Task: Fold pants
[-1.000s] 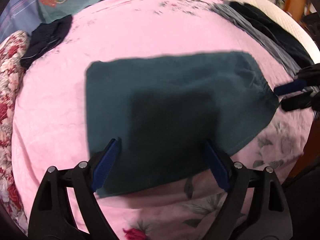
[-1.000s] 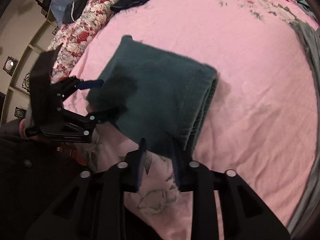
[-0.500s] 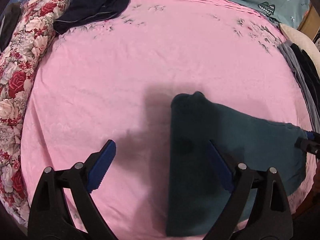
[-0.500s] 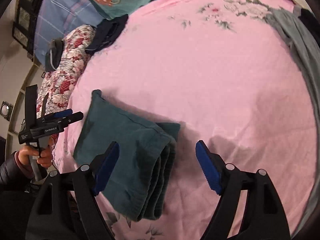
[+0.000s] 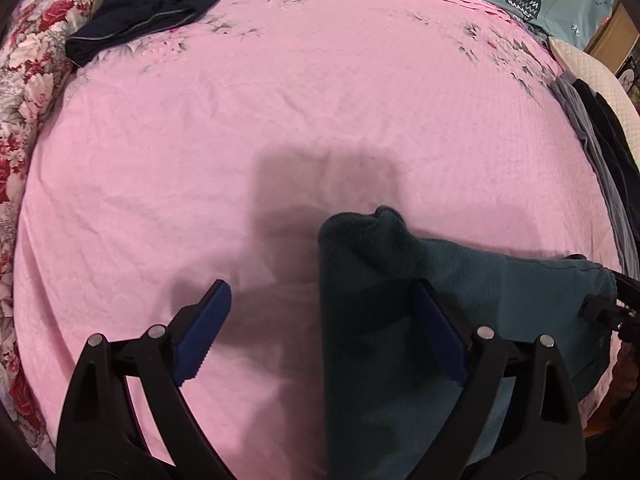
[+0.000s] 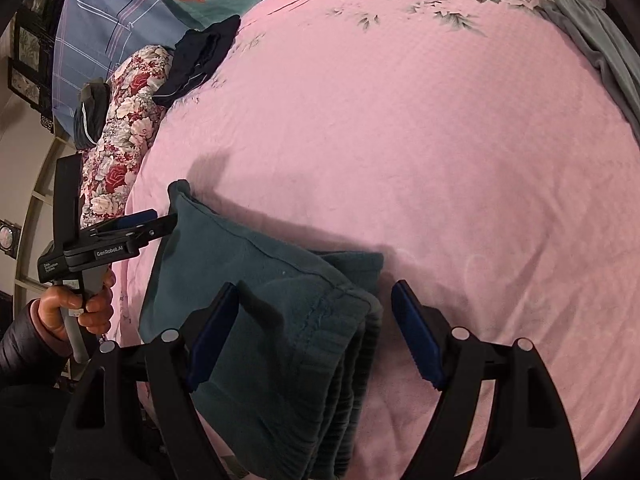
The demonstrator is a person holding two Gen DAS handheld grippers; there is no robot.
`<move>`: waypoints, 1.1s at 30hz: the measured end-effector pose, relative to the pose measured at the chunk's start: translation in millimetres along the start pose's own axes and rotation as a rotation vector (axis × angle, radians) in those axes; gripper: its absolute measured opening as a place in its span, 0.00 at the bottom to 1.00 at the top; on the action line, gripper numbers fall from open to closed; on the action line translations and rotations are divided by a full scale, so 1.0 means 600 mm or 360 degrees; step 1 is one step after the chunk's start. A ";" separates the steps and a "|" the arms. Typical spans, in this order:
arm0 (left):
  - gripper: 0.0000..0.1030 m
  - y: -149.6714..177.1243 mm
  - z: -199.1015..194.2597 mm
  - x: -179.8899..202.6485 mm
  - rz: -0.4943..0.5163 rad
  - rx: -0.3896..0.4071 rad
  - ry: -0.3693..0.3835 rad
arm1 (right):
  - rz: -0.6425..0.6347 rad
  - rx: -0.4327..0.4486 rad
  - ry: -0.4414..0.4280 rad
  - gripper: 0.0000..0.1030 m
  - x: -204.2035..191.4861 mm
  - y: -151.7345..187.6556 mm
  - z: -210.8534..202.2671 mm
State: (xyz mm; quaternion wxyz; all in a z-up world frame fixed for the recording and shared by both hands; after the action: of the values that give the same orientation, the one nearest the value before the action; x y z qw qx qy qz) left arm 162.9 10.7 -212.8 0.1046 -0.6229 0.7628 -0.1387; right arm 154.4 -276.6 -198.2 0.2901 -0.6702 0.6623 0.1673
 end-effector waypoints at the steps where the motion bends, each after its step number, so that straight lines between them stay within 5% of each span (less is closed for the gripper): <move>1: 0.90 -0.001 0.003 0.000 0.0001 -0.0003 0.0013 | -0.0006 -0.0007 -0.0009 0.75 -0.003 0.001 0.001; 7: 0.86 -0.007 0.018 -0.004 0.0043 0.0030 0.0127 | 0.0036 0.0032 -0.0034 0.69 0.002 -0.003 0.004; 9: 0.65 -0.006 0.010 0.003 0.0079 0.0093 0.0202 | 0.0045 0.0040 -0.0018 0.59 0.007 -0.007 0.004; 10: 0.37 -0.007 0.007 0.008 0.0097 0.0108 0.0256 | 0.0036 0.0041 0.0018 0.49 0.008 -0.007 0.003; 11: 0.31 -0.005 0.003 0.016 0.0108 0.0122 0.0316 | 0.0035 0.0037 0.0018 0.37 0.009 -0.006 0.003; 14: 0.13 -0.002 -0.014 0.023 0.0114 0.0208 0.0303 | 0.0040 0.0061 0.0005 0.25 0.003 0.003 -0.011; 23: 0.12 -0.057 -0.049 -0.015 0.0013 0.0403 0.0331 | -0.0140 0.0242 -0.0012 0.22 -0.073 -0.047 -0.067; 33: 0.12 -0.365 -0.007 -0.147 0.0069 0.0628 0.0143 | -0.0324 0.0440 0.0080 0.22 -0.147 -0.367 -0.001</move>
State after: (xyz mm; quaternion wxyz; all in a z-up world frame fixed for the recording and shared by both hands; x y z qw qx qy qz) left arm 381.2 57.0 -135.4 0.1935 -0.5669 0.7380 -0.3106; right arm 365.0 -217.2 -107.1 0.3782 -0.6915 0.6149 0.0275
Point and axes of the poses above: each gripper's, at about its wrist camera, not at the fingertips, and z roughly the way its jaws point, x to its right, y to its underside, the point moved 2 cm from there along z, roughly the way its jaws point, and after that the axes turned 13 degrees about z, right-handed, at the moved point
